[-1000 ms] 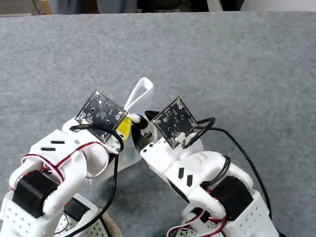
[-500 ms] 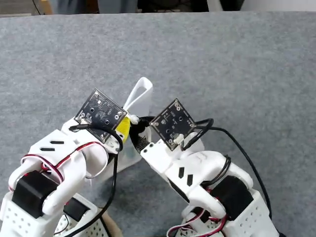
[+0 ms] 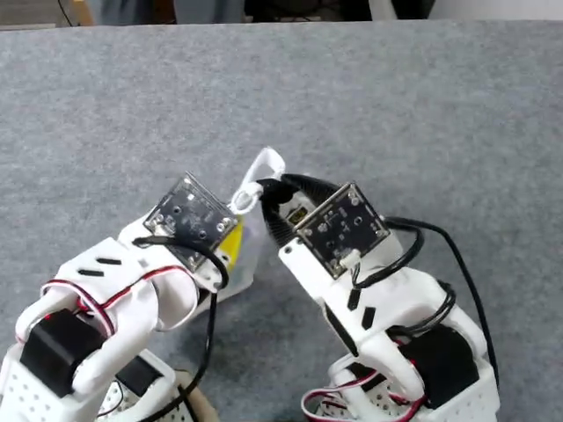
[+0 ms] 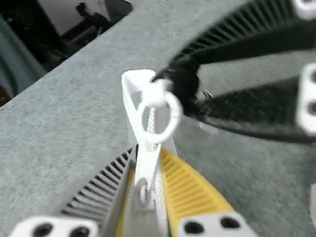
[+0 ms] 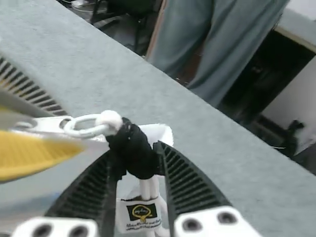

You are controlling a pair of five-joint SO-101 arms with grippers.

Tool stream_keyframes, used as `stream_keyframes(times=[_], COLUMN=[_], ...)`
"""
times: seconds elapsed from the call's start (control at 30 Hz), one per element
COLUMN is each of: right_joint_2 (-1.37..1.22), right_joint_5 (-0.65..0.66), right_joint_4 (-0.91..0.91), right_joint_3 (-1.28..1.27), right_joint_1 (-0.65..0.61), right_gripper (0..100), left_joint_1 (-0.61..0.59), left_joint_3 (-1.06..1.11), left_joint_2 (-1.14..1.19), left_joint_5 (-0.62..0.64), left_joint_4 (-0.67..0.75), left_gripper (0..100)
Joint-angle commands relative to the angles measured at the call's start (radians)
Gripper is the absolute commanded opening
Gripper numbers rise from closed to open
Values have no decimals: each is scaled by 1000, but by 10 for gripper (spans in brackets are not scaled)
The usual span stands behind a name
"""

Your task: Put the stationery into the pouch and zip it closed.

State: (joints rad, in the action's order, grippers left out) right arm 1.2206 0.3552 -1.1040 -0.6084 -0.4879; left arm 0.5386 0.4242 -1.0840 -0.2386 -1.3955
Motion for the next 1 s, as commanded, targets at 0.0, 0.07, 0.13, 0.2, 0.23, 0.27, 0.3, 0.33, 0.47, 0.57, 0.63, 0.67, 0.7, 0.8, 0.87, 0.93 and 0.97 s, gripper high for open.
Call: stream_keyframes(times=[0.0, 0.07, 0.13, 0.2, 0.23, 0.27, 0.3, 0.33, 0.47, 0.57, 0.63, 0.67, 0.7, 0.8, 0.87, 0.93, 0.97], right_joint_2=[5, 7, 7, 8, 12, 15, 16, 16, 18, 18, 18, 18, 18, 18, 18, 18, 18], right_joint_5=[55, 71, 92, 121, 132, 143, 153, 161, 153, 155, 160, 160, 160, 161, 161, 170, 190], right_joint_4=[17, 17, 12, -21, -41, -63, -84, -101, -143, -144, -144, -144, -144, -143, -143, -143, -143], right_joint_3=[64, 64, 61, 61, 61, 61, 62, 62, 65, 67, 67, 67, 67, 67, 67, 65, 62], right_joint_1=[94, 126, 152, 164, 164, 166, 169, 181, 264, 328, 354, 367, 376, 385, 413, 454, 479], right_gripper=[11, 11, 11, 11, 11, 11, 11, 11, 11, 11, 11, 11, 11, 11, 11, 11, 11], left_joint_1=[13, 12, 12, 12, 12, 12, 12, 12, 12, 13, 16, 16, 19, 19, 19, 19, 19], left_joint_3=[-76, -108, -133, -151, -160, -170, -180, -191, -243, -272, -282, -288, -294, -295, -295, -294, -294], left_joint_2=[-6, -6, -6, -6, -6, -6, -6, -6, -6, -6, -6, -6, -14, -60, -81, -104, -112], left_joint_5=[6, 6, 6, 5, 5, 5, 5, 5, 5, 5, -8, -25, -38, -48, -52, -51, -51], left_joint_4=[-69, -95, -123, -144, -153, -161, -170, -176, -219, -272, -304, -319, -334, -342, -347, -348, -350], left_gripper=[29, 29, 29, 29, 29, 29, 29, 29, 29, 29, 29, 29, 29, 29, 29, 29, 29])
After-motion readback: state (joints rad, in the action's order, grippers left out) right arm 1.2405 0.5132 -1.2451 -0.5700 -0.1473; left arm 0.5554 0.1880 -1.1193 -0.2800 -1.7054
